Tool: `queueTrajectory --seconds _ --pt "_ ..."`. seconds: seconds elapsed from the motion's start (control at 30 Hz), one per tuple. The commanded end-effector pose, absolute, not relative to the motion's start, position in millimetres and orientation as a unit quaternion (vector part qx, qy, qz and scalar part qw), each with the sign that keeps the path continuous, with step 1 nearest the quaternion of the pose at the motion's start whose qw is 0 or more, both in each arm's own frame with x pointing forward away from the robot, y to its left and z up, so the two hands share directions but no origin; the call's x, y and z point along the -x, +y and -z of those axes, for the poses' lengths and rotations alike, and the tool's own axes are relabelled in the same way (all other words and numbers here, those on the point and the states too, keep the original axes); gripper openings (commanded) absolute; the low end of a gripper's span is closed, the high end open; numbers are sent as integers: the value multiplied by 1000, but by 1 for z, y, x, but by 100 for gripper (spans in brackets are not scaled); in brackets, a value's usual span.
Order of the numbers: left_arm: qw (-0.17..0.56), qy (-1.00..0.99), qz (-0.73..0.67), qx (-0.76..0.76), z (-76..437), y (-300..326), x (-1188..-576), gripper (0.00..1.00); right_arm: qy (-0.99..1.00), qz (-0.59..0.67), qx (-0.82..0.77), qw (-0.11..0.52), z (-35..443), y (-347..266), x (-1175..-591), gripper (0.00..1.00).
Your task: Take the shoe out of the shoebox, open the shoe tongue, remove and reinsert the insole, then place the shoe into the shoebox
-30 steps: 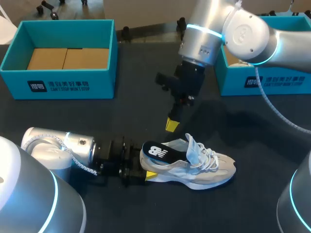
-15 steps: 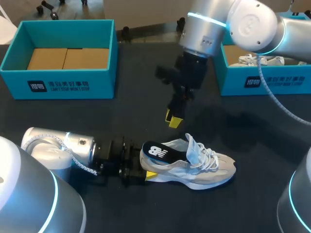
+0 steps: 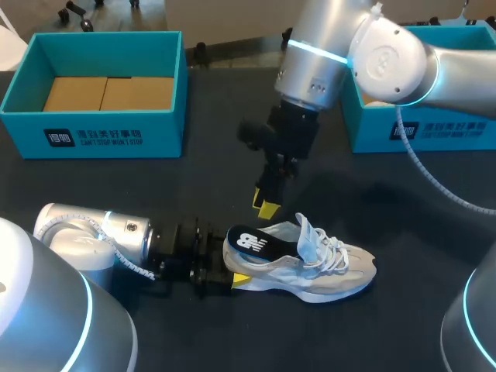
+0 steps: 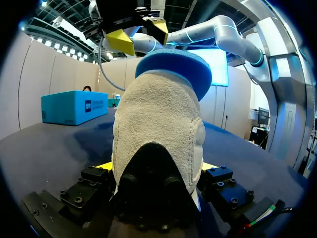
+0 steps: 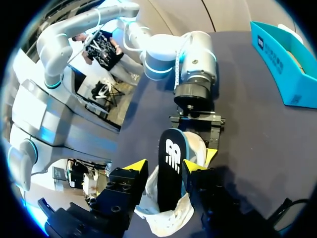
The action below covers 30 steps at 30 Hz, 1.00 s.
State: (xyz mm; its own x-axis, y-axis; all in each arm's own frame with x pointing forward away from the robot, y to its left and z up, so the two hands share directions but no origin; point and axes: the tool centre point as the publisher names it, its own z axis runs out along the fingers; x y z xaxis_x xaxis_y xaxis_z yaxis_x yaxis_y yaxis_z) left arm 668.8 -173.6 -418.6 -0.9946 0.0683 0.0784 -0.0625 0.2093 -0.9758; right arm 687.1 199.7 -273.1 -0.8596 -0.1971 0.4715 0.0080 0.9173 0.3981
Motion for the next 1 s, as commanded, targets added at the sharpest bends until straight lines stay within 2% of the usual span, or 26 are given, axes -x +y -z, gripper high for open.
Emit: queueTrajectory --seconds 0.03,1.0 --pt "52 -777 -628 2 421 -174 -671 0 -941 202 -51 267 284 204 -683 42" --pt "52 -777 -628 2 421 -174 -671 0 -950 207 -43 231 320 207 -672 36"
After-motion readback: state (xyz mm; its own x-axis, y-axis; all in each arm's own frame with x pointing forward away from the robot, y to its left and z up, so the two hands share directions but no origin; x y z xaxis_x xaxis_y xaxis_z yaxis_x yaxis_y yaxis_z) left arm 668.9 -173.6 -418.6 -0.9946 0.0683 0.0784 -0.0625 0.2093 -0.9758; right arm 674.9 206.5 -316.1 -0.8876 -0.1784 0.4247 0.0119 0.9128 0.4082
